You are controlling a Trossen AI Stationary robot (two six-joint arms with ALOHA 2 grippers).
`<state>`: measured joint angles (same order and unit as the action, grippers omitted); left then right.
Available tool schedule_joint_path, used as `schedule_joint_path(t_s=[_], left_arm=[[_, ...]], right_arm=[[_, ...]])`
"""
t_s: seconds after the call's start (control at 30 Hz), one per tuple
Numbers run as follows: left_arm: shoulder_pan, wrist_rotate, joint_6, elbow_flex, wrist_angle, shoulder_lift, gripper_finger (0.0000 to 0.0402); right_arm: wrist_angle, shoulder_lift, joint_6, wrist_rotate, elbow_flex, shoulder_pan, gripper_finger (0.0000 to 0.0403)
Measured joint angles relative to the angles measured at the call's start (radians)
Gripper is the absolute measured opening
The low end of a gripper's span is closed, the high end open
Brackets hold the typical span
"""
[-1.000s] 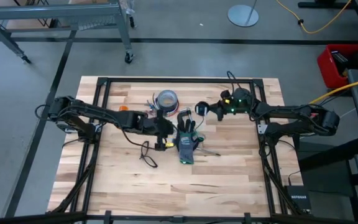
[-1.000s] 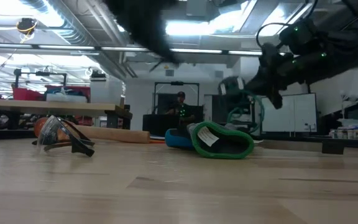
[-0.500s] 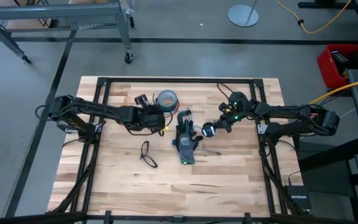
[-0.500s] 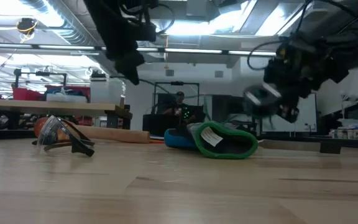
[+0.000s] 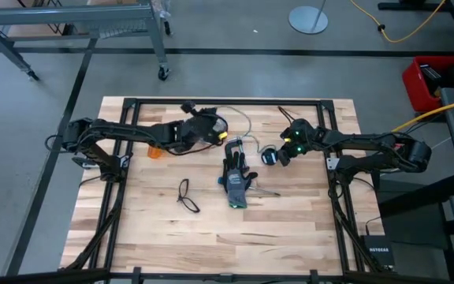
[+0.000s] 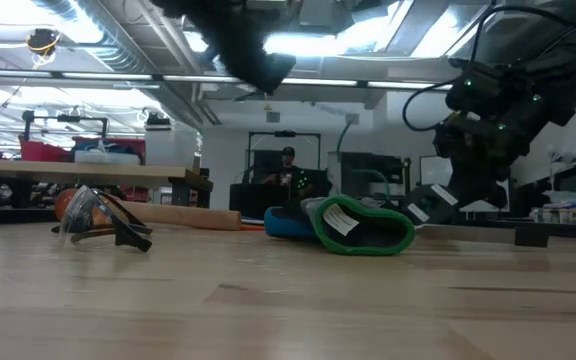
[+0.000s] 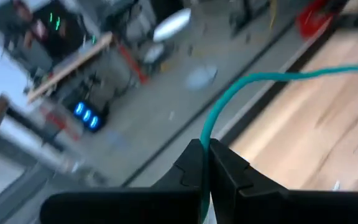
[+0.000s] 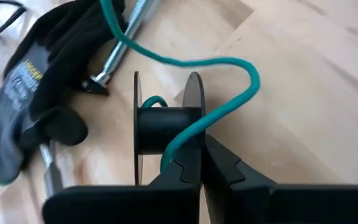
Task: Coil cords
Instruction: Uncoil the green wire from the black spool
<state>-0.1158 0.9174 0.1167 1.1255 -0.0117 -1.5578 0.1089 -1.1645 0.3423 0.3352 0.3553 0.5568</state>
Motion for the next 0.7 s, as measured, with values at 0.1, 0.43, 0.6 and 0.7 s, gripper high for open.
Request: schedule_joint_path(t_s=[0.1, 0.43, 0.6, 0.7], left_arm=[[0.005, -0.058, 0.109, 0.0, -0.178, 0.0, 0.0], [0.014, -0.139, 0.39, 0.0, -0.555, 0.0, 0.0], [0.037, -0.343, 0.393, 0.0, -0.613, 0.0, 0.0], [0.052, -0.432, 0.435, 0.0, -0.65, 0.0, 0.0]], right_arm=[[0.001, 0.0, 0.001, -0.035, 0.0, 0.0, 0.0001], [0.007, 0.0, 0.002, -0.078, -0.001, 0.0, 0.0001], [0.004, 0.0, 0.008, -0.133, -0.001, 0.0, 0.0001], [-0.005, -0.001, 0.031, -0.143, -0.002, 0.0, 0.0001]])
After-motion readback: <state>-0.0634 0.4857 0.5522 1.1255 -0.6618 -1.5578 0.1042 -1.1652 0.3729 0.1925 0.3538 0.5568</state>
